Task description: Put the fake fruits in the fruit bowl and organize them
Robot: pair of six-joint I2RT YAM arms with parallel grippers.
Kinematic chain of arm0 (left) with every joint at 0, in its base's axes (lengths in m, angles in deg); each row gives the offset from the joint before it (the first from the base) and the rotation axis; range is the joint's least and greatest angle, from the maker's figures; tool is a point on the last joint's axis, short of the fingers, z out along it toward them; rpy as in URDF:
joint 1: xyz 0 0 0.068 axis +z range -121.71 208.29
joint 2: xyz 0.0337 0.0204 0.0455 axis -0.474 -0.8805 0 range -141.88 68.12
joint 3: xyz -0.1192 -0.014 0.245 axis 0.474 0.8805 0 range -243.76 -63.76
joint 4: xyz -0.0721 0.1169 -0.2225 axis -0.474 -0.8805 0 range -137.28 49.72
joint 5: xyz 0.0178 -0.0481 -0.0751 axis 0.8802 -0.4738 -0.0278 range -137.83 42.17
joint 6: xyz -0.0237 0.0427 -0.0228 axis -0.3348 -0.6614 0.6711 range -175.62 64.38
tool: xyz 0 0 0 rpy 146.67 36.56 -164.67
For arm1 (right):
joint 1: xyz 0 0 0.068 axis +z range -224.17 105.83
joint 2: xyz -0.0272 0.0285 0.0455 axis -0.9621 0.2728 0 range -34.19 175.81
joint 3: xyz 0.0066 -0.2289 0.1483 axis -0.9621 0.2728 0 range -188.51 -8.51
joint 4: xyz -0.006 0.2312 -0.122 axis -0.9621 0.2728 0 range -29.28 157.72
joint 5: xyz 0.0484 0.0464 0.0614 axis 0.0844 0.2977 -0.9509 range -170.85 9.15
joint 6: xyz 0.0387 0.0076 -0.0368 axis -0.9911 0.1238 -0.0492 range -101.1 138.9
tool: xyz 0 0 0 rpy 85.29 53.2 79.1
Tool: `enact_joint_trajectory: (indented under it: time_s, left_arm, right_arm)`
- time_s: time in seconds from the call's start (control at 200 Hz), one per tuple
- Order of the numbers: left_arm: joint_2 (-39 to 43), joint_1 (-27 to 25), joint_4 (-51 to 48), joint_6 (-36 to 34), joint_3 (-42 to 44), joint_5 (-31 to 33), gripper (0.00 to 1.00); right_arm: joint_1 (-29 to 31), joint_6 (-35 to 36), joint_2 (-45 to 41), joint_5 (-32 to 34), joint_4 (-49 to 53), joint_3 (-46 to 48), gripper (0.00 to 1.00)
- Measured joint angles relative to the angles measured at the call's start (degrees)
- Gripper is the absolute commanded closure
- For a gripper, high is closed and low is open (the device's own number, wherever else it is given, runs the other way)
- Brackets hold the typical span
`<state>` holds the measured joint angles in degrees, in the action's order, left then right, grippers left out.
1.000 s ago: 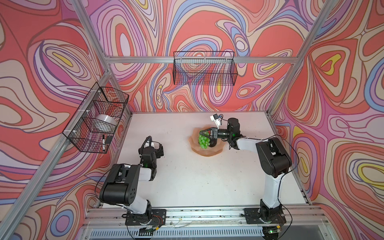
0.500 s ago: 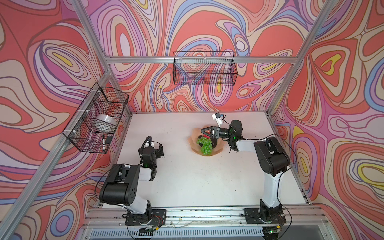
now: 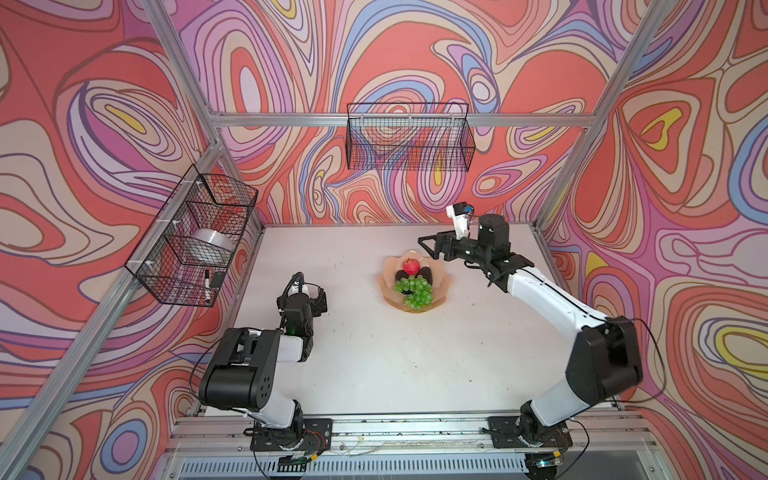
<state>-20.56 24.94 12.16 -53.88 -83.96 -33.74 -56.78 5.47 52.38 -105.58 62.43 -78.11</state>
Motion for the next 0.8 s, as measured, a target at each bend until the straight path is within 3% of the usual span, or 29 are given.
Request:
enact_joint_trajectory:
  time_s: [0.17,0.355,0.511,0.801]
  left_arm:
    - [0.0,0.0,0.0,0.0,0.0,0.0,0.00]
    - [0.0,0.0,0.0,0.0,0.0,0.0,0.00]
    - [0.0,0.0,0.0,0.0,0.0,0.0,0.00]
    - [0.0,0.0,0.0,0.0,0.0,0.0,0.00]
  right_arm:
    - [-4.9,2.1,-14.1,16.3,0.5,17.1,0.02]
    - [-10.8,2.4,-17.4,29.2,-5.7,32.5,0.02]
    - [-14.2,4.4,-12.7,34.4,-19.1,41.3,0.02]
    - [-17.4,8.2,6.5,32.8,-51.3,47.0,0.02]
